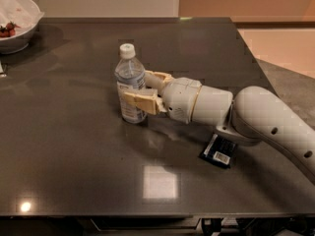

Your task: Place blue plastic bottle upright

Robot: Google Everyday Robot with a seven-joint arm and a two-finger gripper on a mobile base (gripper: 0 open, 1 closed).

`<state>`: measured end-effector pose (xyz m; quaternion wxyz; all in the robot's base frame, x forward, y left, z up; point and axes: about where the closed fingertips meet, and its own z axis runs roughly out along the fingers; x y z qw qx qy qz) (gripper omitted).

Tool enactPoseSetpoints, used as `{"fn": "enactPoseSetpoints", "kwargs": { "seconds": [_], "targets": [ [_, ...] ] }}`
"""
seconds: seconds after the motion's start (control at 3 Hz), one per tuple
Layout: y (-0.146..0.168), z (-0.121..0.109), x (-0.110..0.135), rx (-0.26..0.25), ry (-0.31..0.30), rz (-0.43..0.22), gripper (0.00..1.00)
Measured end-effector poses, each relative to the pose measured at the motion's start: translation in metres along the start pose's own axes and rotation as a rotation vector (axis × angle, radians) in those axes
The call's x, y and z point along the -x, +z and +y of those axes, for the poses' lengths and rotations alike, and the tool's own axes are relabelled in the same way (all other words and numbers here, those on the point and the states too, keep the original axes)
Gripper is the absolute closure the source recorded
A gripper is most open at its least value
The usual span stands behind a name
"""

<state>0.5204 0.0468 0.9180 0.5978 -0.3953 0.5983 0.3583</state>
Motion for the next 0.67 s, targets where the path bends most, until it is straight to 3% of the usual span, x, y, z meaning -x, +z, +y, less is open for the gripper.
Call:
{"fn": "enactPoseSetpoints", "kwargs": {
  "seconds": [0.33,0.67],
  "targets": [
    [0.0015,0.0012,0.0007,0.004,-0.001,-0.001,0.0],
    [0.0015,0.0012,0.0007,0.004,-0.001,-0.001,0.0]
  ]
}}
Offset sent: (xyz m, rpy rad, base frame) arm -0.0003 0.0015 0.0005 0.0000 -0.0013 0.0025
